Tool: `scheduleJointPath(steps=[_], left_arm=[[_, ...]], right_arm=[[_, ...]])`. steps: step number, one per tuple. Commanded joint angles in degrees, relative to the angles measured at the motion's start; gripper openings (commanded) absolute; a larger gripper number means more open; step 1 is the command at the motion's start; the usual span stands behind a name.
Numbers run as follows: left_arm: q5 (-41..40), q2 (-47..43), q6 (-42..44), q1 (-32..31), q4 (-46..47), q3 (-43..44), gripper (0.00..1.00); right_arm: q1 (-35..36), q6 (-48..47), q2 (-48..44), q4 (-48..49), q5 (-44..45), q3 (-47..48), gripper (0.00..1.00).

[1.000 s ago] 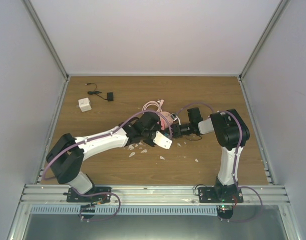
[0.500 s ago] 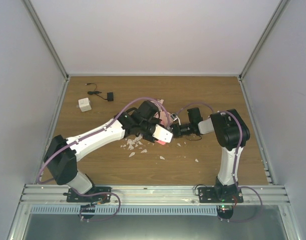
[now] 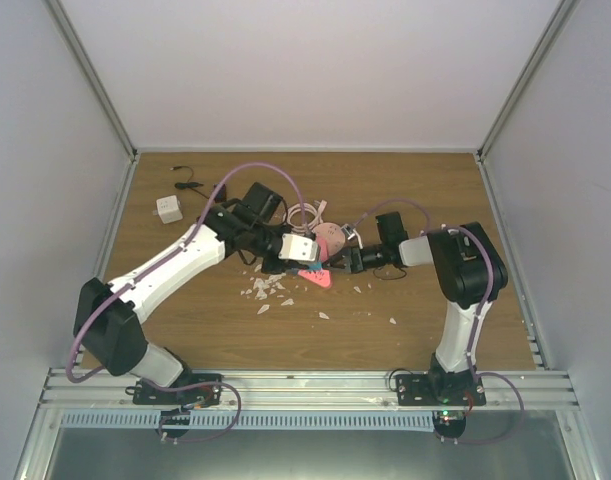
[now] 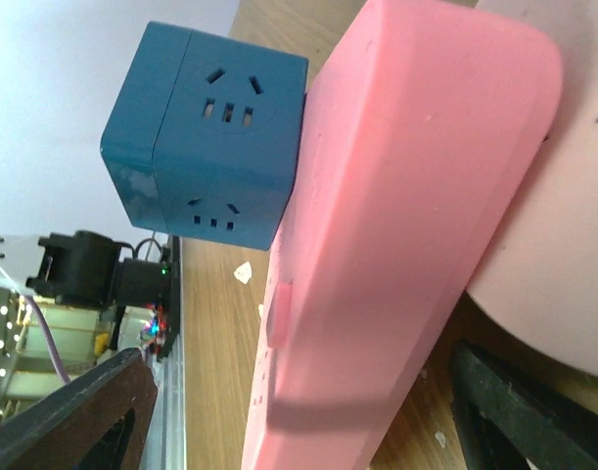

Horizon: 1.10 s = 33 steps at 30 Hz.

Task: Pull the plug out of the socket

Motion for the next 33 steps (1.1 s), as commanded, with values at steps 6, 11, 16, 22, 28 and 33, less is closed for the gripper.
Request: scheduleJointPath(steps=[6, 11, 16, 22, 28, 33], left_arm=[[12.43, -3.63, -6.27, 7.56, -0.56, 2.71, 0.14], [19.13, -4.87, -12.15, 12.34, 2.21, 2.71, 0.15], [25.94, -5.94, -17.03, 16.0, 4.47, 1.88, 0.15], [30.8, -7.88, -21.45, 16.27, 7.14, -0.67, 0.16], [35.08, -8.78, -24.91, 16.21, 7.99, -2.78, 0.17], [36.34, -10.05, -28.2, 15.48, 11.86, -6.34, 0.18]], right_arm=[[-0.81, -11.82, -4.3, -11.54, 0.06, 0.75, 0.89], [-1.08, -18.69, -9.93, -16.46, -1.49, 0.19, 0.89], [-1.31, -25.86, -17.62, -22.03, -1.7, 0.23, 0.88], [-1.33, -33.49, -27.49, -27.56, -0.39, 3.0, 0.84], [-0.73, -38.7, -35.75, -32.92, 0.41, 7.96, 0.83], [3.65, -37.18, -38.59, -34.6, 4.27, 12.45, 0.82]])
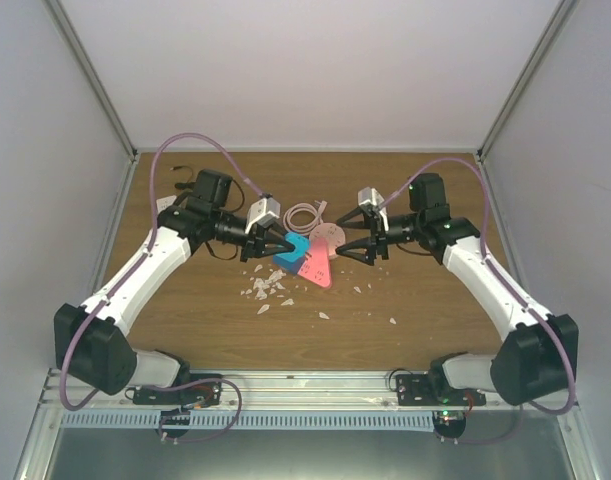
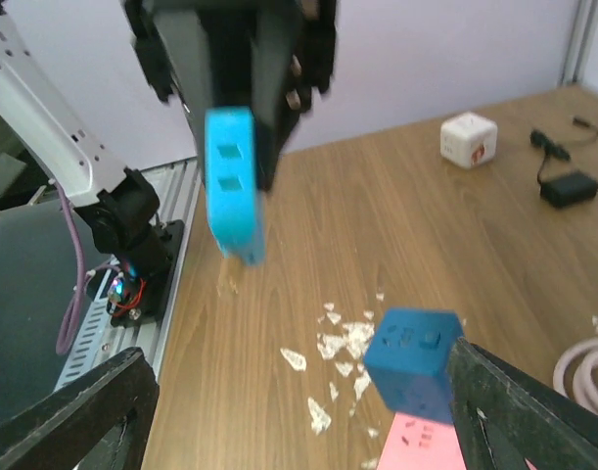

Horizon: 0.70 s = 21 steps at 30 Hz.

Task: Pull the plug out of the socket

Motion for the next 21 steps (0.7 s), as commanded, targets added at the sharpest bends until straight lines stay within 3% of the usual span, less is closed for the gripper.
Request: scheduleJointPath(steps=[1, 6, 12, 17, 21], left_arm=[[3.82, -2.74, -4.39, -0.76, 6.02, -3.43, 0.18], [3.71, -4.06, -5.17, -1.54, 7.61, -5.69, 0.19], [3.46, -4.66, -5.34, -2.81, 8.28, -6.62, 0.2], [2.68, -5.27, -5.15, -3.22, 8.74, -7.17, 0.2], [1.94, -5.95, -5.06, -3.32, 9.25, -7.67, 0.19]], right_arm=[[5.01, -0.71, -2.18, -2.85, 4.76, 3.42, 0.82], [13.59, 3.22, -2.37, -0.69, 12.9, 4.51, 0.81], [18.17, 6.12, 0.42, 1.11, 16.19, 6.3, 0.74], [18.88, 7.74, 1.94, 1.6, 15.77, 7.09, 0.61], [18.88, 8.21, 2.32, 2.11, 15.34, 6.75, 0.42]])
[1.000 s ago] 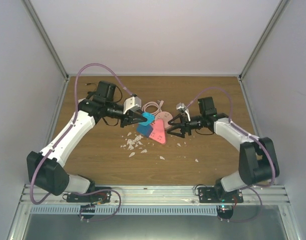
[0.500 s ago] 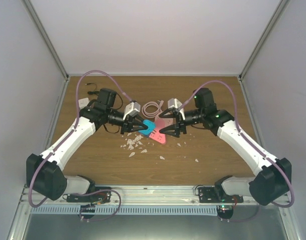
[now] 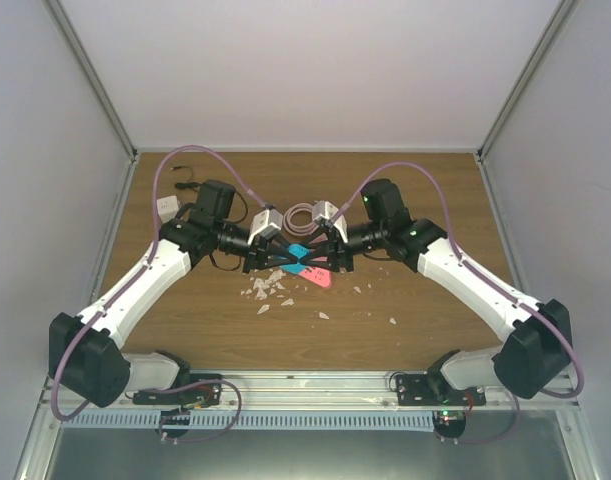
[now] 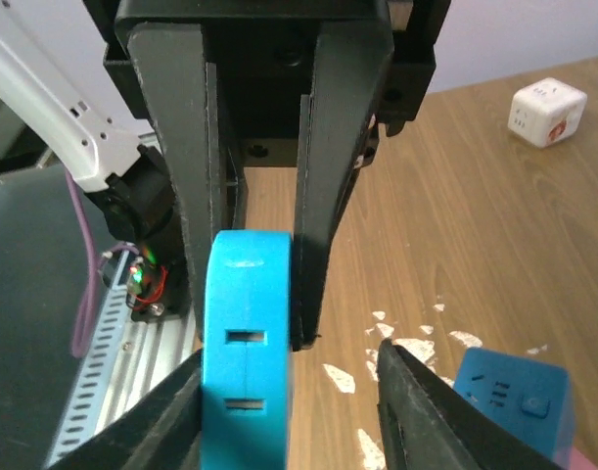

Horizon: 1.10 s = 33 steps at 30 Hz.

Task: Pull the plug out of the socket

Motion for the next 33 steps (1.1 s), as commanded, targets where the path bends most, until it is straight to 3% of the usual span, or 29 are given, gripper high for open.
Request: scheduleJointPath(steps=[1, 5, 10, 15, 26, 33], left_arm=[[0.01, -2.12, 0.06, -0.49, 3.25, -0.95, 0.19], [-1.15, -2.57, 0.25, -0.45, 3.02, -1.19, 0.2], [-2.32, -3.61, -0.39, 0.84, 3.57, -1.89, 0.3], [-2.34, -4.29, -0.43, 1.79, 3.07, -2.5, 0.36], [-1.69, -3.09, -0.81, 1.7, 3.18, -2.81, 0.36], [-1.53, -2.71, -0.57, 1.64, 3.24, -2.81, 0.19]], right_arm=[[0.54, 1.23, 0.47, 1.13, 0.22, 1.08, 0.37], [0.53, 0.88, -0.44, 0.97, 0.26, 0.44, 0.16], [0.23, 0.77, -1.99, 0.52, 0.41, -0.8, 0.04], [-0.59, 0.89, -3.75, 0.93, 0.26, -2.1, 0.02], [-0.69, 0.58, -5.01, 1.18, -0.4, -2.46, 0.01], [-0.73, 0.8, -5.29, 1.2, -0.45, -2.31, 0.04]])
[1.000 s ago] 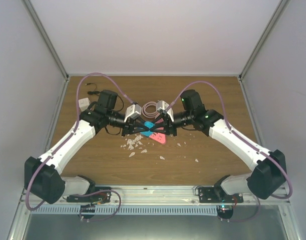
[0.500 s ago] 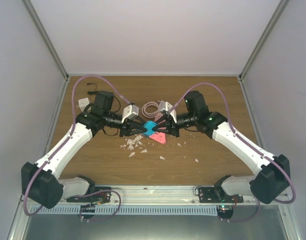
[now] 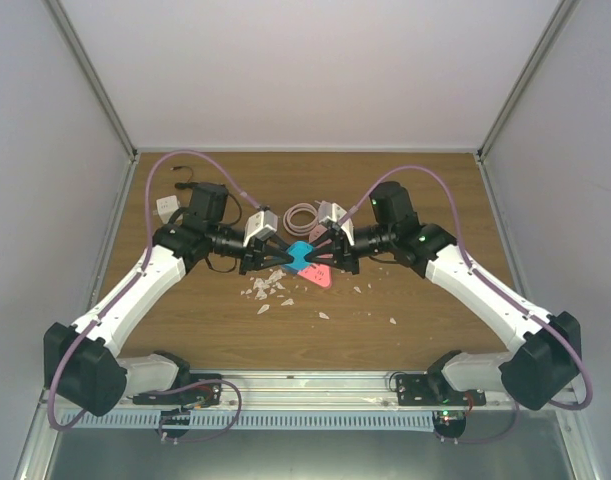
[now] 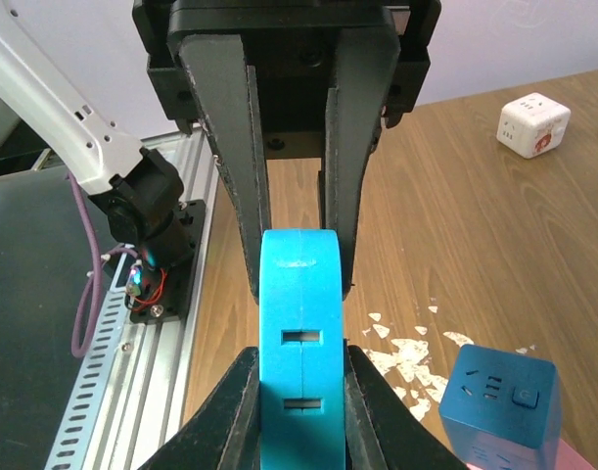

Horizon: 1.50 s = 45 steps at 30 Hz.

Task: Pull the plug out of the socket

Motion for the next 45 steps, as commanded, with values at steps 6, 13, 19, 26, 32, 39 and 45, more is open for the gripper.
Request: scheduleJointPath(steps=[6, 13, 19, 26, 32, 39, 45], left_arm=[[2.84, -0.16, -1.42, 1.28, 2.12, 0.2, 0.06], [6.74, -0.61, -11.83, 7.67, 10.33, -0.6, 0.01], [3.82, -0.42, -17.8, 9.55, 13.28, -0.55, 0.0], [3.61, -0.17, -17.9, 9.51, 13.33, -0.71, 0.0], [3.57, -0.39, -16.63, 8.76, 12.95, -0.74, 0.0], [1.91, -0.17, -15.75, 7.53, 12.98, -0.47, 0.0], [1.5, 0.3, -15.46, 7.04, 12.81, -0.33, 0.0]], right_arm=[[-1.72, -1.37, -1.66, -1.36, -0.46, 0.98, 0.63], [-6.15, 0.92, -2.76, -0.19, -1.76, 0.1, 0.72], [-7.26, 3.79, -2.29, 0.8, -9.95, -0.47, 0.77], [-6.62, 8.73, 2.42, 2.43, -18.05, 1.72, 0.78], [-5.88, 10.05, 5.81, 2.49, -19.6, 3.56, 0.8], [-5.09, 10.02, 6.15, 2.49, -20.47, 3.94, 0.8], [-4.96, 10.33, 6.09, 2.89, -20.27, 3.84, 0.79]])
